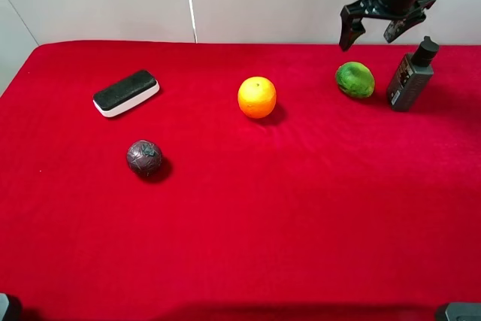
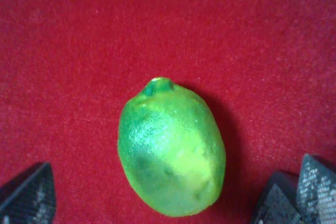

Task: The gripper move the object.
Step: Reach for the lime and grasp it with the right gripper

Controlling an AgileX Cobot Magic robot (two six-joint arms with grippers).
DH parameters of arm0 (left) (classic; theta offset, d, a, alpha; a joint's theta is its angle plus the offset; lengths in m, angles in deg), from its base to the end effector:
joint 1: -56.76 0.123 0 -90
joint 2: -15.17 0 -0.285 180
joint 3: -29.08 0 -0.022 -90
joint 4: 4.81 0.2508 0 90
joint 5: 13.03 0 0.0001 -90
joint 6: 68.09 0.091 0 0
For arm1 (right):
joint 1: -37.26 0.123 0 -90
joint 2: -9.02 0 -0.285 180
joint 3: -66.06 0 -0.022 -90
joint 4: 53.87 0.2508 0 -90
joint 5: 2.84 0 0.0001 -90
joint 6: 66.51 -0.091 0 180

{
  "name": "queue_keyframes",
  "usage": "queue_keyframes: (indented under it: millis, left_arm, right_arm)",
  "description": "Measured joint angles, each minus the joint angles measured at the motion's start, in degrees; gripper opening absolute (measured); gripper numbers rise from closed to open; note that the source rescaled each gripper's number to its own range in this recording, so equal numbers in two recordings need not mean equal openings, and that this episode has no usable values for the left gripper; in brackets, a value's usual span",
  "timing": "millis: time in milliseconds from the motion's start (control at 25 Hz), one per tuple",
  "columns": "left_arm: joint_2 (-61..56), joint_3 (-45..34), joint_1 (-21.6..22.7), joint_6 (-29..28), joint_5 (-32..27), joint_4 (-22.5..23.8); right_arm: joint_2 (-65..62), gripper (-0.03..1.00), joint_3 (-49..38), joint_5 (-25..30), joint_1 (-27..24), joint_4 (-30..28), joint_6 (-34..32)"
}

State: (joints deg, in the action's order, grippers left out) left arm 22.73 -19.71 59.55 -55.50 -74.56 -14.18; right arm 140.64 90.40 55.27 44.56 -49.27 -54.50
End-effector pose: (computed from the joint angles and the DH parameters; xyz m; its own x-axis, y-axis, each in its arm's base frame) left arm -0.0055 -0.0133 0.2760 -0.4464 0.1177 -0.8870 0.1428 0.9880 0.0592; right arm 0.4537 0.0644 0.1947 -0.9221 -0.2855 -0.2611 -0.3015 0.9532 0.0228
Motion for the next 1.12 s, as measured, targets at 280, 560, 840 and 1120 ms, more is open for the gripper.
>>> queue_keyframes:
  millis: [280, 560, 840, 1120]
  left_arm:
    - [0.00, 0.00, 0.00, 0.00, 0.00, 0.00]
    - [0.00, 0.00, 0.00, 0.00, 0.00, 0.00]
    - [0.00, 0.00, 0.00, 0.00, 0.00, 0.00]
    - [0.00, 0.00, 0.00, 0.00, 0.00, 0.00]
  right_arm:
    - [3.25, 1.00, 0.00, -0.05, 0.00, 0.82, 1.56]
    - [5.97, 1.00, 0.27, -0.26, 0.00, -0.20, 2.03]
    - [8.33, 1.00, 0.32, -0.70, 0.00, -1.10, 2.11]
    - [9.48, 1.00, 0.42, -1.17, 0.00, -1.49, 3.04]
